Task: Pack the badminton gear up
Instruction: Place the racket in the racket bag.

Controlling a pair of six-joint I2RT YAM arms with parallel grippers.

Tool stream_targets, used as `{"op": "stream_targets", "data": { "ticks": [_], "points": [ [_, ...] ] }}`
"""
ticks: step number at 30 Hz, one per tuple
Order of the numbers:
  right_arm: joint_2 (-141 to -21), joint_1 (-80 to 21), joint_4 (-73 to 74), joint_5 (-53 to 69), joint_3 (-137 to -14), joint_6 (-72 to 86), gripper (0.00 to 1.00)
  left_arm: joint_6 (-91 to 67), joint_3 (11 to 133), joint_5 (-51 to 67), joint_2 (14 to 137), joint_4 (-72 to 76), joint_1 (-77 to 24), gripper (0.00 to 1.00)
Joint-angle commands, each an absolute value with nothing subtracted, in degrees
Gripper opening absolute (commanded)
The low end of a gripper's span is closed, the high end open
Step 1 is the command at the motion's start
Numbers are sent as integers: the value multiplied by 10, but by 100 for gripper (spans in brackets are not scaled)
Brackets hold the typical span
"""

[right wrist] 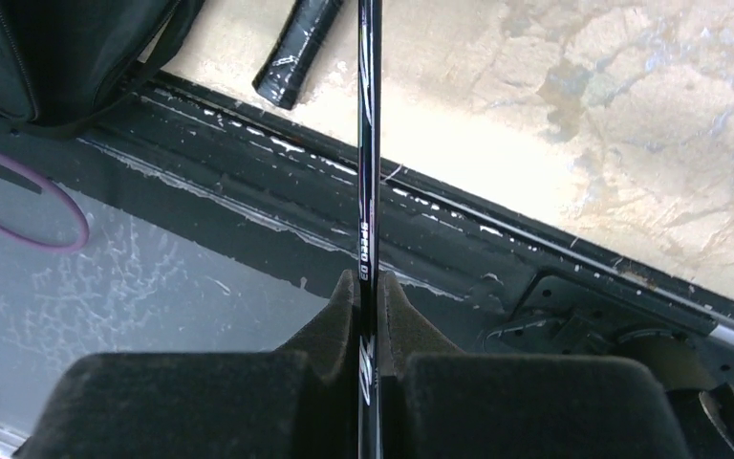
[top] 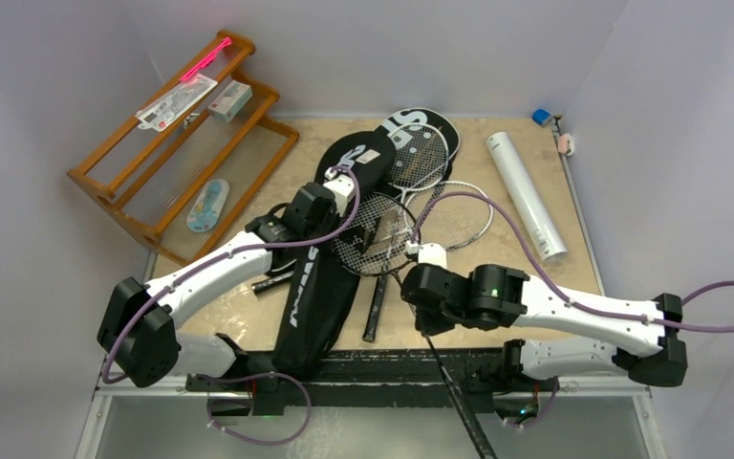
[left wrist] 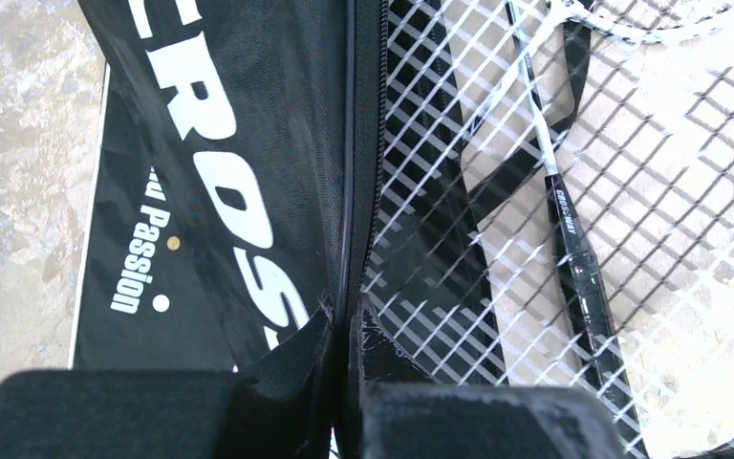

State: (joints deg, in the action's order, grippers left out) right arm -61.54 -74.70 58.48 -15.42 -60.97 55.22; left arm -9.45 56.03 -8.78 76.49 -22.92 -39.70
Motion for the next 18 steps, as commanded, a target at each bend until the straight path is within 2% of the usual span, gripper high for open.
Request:
{"op": "stream_targets", "data": {
  "ticks": [1, 5, 13, 18],
  "points": [
    [-644, -751, 557, -171, -656, 523, 0, -96, 577, -62, 745, -199, -393, 0],
    [-665, -750, 530, -157, -661, 511, 0, -89, 577, -53, 741, -200, -393, 0],
    [-744, -733, 485, -217, -701, 492, 0, -76, 578, -28, 739, -205, -393, 0],
    [-789, -687, 421, -214, -712, 471, 0, -72, 576, -21, 734, -207, -393, 0]
  ]
}}
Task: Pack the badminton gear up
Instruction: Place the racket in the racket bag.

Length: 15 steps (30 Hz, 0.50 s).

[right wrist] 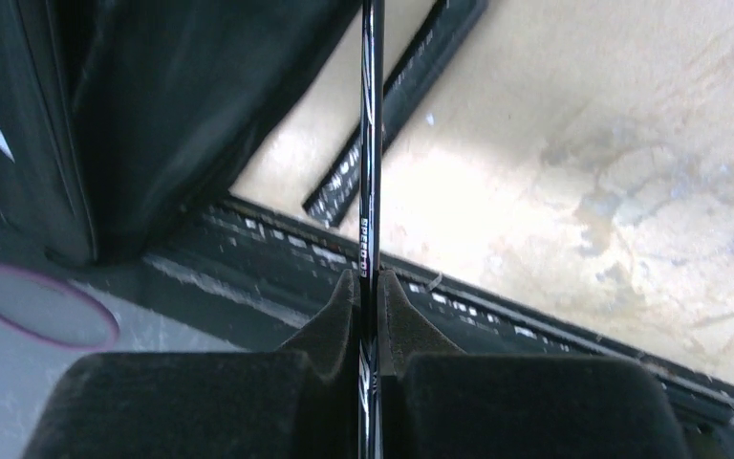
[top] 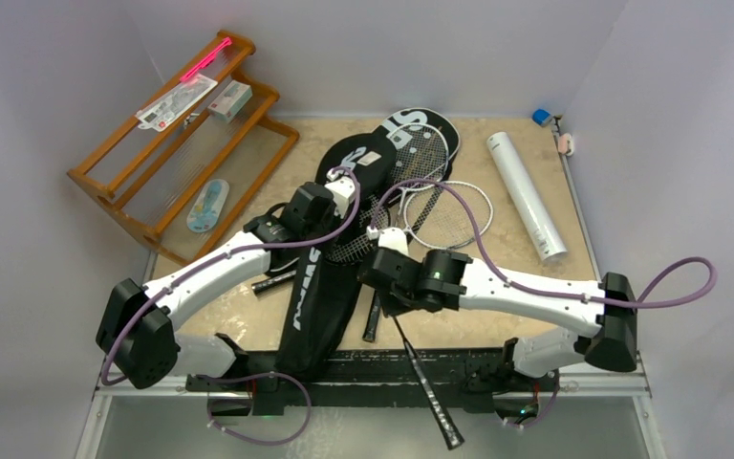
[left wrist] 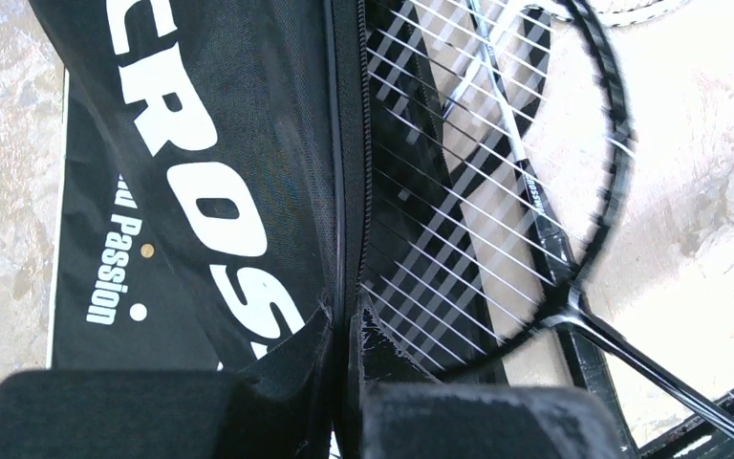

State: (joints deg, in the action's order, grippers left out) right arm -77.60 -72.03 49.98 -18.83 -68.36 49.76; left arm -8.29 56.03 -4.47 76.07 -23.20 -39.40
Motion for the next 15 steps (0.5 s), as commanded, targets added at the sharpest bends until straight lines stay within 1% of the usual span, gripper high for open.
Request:
{"op": "stream_targets", "data": {
  "ticks": [1, 7, 11, 15],
  "points": [
    [-794, -671, 400, -206, -708, 465, 0, -72, 576, -19, 734, -207, -394, 0],
    [-834, -598, 268, -201, -688, 456, 0, -69, 574, -4, 725, -209, -393, 0],
    [-867, -583, 220, -255, -684, 496, 0, -69, 570, -3, 718, -207, -393, 0],
    [-916, -555, 147, -267, -685, 520, 0, -66, 566, 28, 710, -199, -393, 0]
  ]
}}
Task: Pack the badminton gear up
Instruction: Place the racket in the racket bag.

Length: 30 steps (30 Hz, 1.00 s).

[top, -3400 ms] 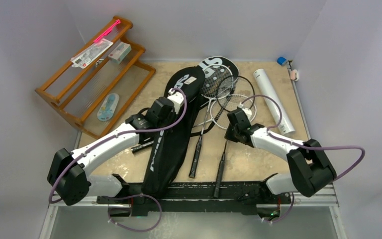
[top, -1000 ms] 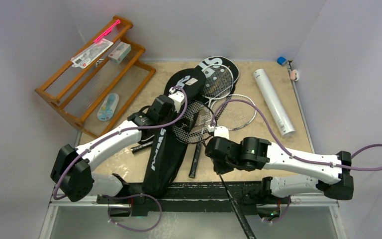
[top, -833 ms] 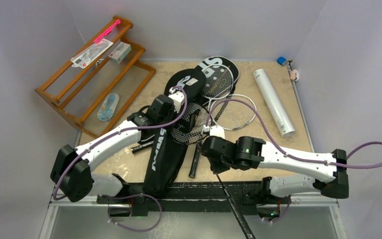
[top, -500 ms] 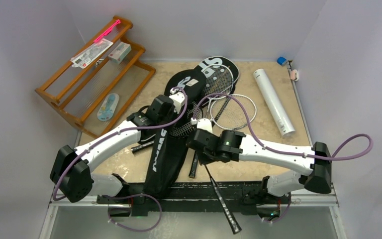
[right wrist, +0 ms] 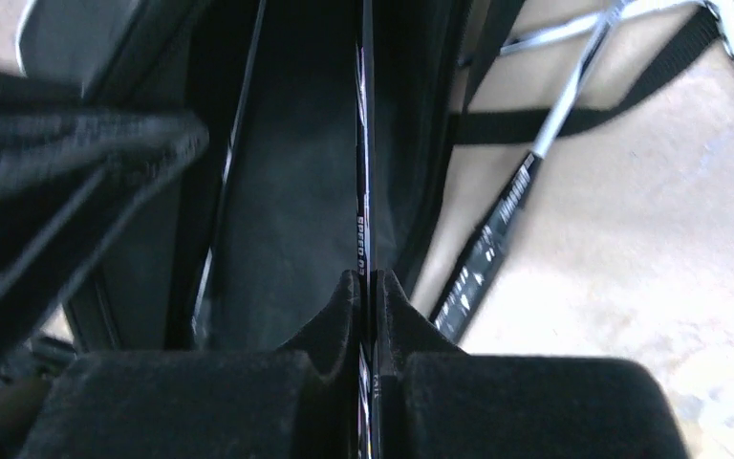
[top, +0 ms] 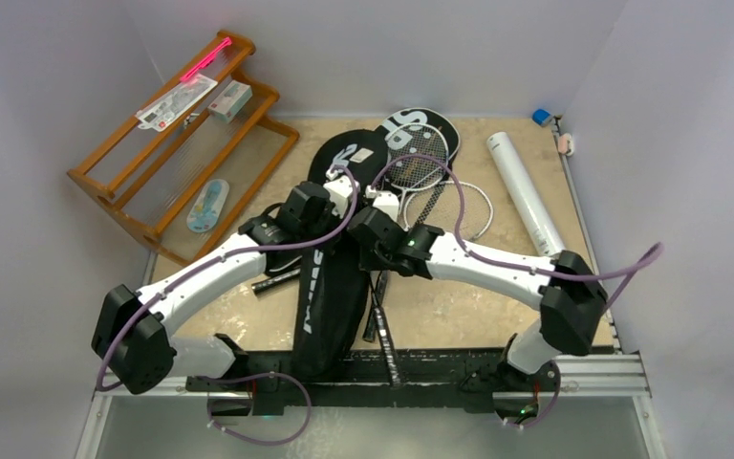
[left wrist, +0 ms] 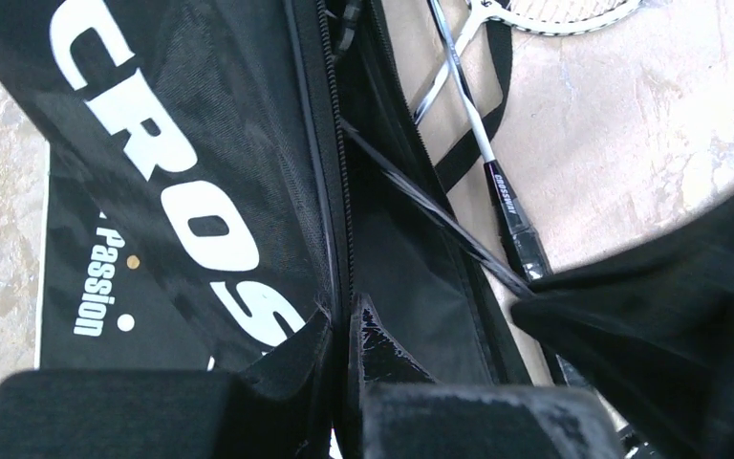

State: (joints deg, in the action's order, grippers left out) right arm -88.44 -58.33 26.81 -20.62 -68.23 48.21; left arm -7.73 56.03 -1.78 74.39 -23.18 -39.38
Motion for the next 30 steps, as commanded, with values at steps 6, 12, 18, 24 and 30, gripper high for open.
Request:
{"op": "stream_targets", "data": {
  "ticks": [6, 12, 18, 24, 30],
  "points": [
    [-990, -538, 76, -274, -709, 548, 0, -63, 563, 40, 709, -197, -393, 0],
    [-1009, -537, -56, -283, -667, 550, 0, -64, 564, 64, 710, -194, -393, 0],
    [-1015, -527, -189, -237, -626, 520, 3, -67, 565, 84, 713, -194, -393, 0],
    [-977, -526, -176, -179, -605, 454, 35, -90, 567, 12, 723, -208, -386, 0],
    [-877, -518, -320, -120, -442, 437, 60, -104, 576, 11, 743, -219, -362, 0]
  ]
}}
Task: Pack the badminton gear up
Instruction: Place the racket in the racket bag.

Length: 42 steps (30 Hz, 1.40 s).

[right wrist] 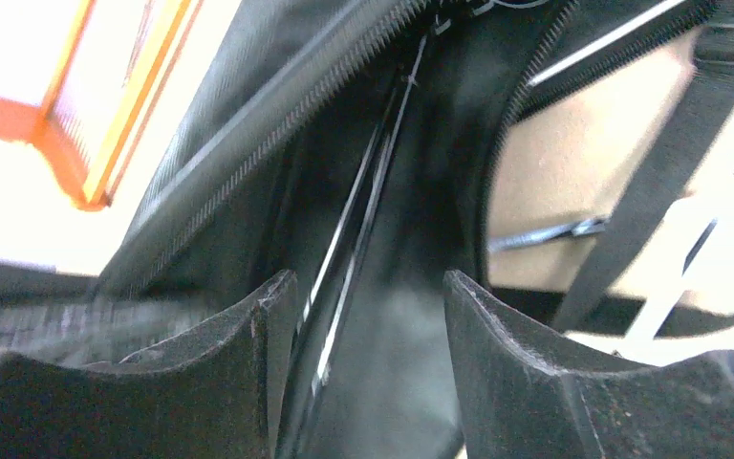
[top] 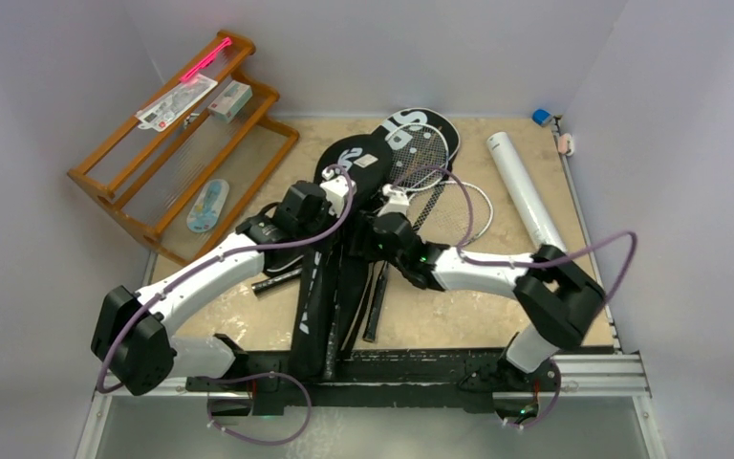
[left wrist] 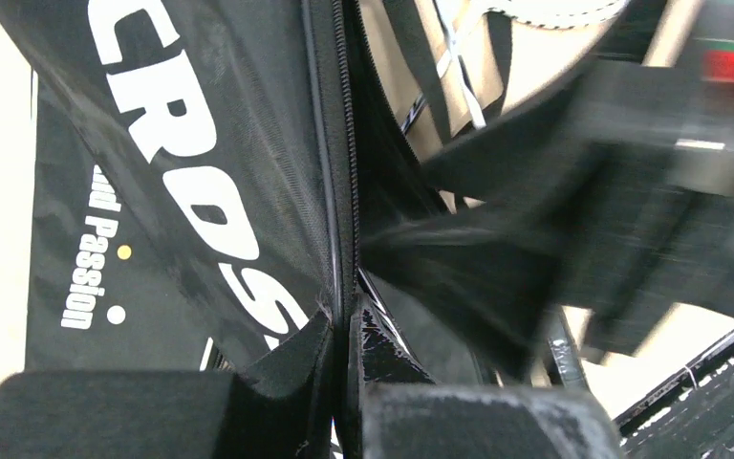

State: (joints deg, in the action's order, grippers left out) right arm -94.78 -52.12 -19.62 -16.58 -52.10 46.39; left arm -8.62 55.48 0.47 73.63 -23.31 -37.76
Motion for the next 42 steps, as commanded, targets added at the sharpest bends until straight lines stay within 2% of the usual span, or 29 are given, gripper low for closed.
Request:
{"op": "stream_targets", "data": {
  "ticks": [1, 6, 14, 17, 20, 23, 35, 42],
  "points": [
    [-862, -516, -318, -114, -429, 439, 59, -104, 577, 14, 745, -221, -361, 0],
    [-796, -515, -260, -45, -389, 446, 56, -103, 578, 22, 751, -222, -359, 0],
    [-733, -522, -284, 104, -283, 507, 57, -101, 583, 33, 764, -225, -359, 0],
    [-735, -563, -299, 115, -266, 523, 59, -99, 586, 38, 771, -227, -359, 0],
    [-758, -619, -292, 100, -284, 526, 60, -99, 589, 43, 777, -229, -358, 0],
    [-789, -641, -347, 107, -282, 551, 60, -98, 590, 45, 780, -230, -358, 0],
    [-1003, -644, -630, 168, -299, 665, 54, -99, 589, 48, 781, -232, -357, 0],
    [-1024, -644, -665, 156, -296, 678, 53, -101, 589, 52, 781, -233, -358, 0]
  ]
}}
